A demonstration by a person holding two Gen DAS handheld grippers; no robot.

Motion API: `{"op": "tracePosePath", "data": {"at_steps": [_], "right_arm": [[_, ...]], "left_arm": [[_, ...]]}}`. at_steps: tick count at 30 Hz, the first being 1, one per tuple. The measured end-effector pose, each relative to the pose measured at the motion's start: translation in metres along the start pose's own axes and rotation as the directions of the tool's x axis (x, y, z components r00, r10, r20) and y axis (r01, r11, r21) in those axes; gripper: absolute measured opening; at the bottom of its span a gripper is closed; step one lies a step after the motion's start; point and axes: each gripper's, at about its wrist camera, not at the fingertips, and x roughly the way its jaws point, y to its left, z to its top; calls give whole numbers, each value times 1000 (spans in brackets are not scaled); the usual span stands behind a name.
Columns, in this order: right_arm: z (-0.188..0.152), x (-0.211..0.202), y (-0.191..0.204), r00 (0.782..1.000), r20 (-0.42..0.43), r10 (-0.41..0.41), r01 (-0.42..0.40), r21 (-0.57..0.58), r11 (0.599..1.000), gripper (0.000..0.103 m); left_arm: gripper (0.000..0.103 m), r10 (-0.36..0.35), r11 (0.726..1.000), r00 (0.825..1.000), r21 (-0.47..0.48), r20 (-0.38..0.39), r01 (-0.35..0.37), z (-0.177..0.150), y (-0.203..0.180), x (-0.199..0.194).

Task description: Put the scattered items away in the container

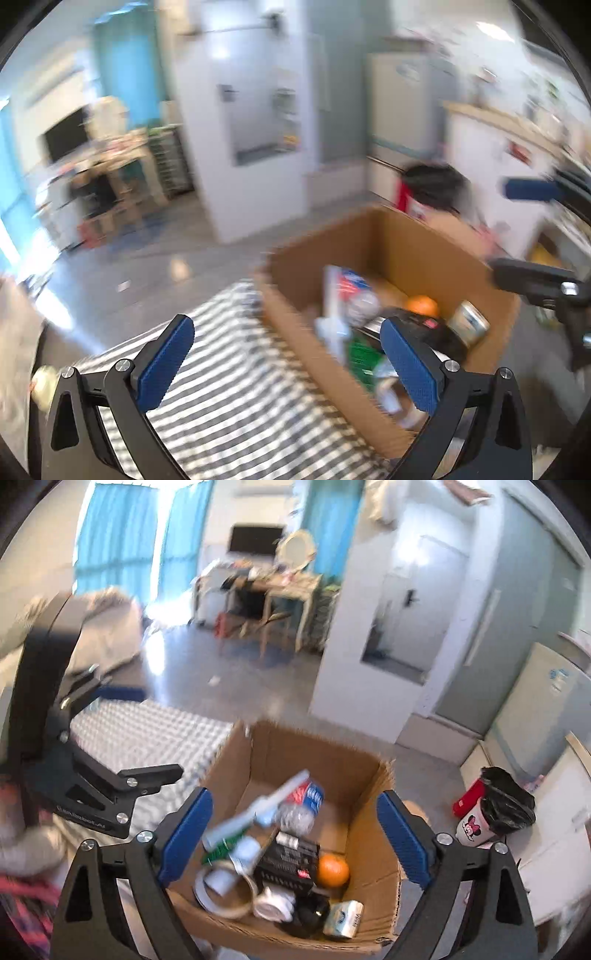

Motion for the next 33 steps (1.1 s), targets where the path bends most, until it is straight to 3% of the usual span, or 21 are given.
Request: {"op": "tracePosePath", "data": {"at_steps": [4, 6, 9, 13, 17, 20, 33], "right_arm": [[0, -13, 27, 988, 121, 99, -110, 86, 990, 100], [-8, -8, 44, 986, 147, 82, -100, 124, 987, 101], [-18, 7, 65, 991, 133, 26, -56, 223, 973, 101], [-34, 21, 76, 992, 126, 7, -49, 333, 942, 101], [-43, 42, 90, 999, 14, -30, 25, 281, 959, 102], [-48, 48, 92, 1000, -24, 6, 1, 286, 958, 102], [-52, 58, 88, 998, -60, -36, 52, 281, 958, 102]], "left_arm": [[103, 107, 984, 993, -147, 56, -98, -19, 37, -27], [103, 164, 972, 986, -178, 42, -154, -32, 52, -34], [103, 277, 937, 960, -233, 43, -259, -54, 70, -43], [103, 348, 896, 937, -308, 38, -320, -86, 84, -53], [103, 300, 866, 953, -408, -44, -291, -106, 96, -49], [103, 284, 848, 956, -444, -76, -288, -109, 101, -44], [103, 277, 886, 959, -371, -53, -277, -104, 77, -43]]}}
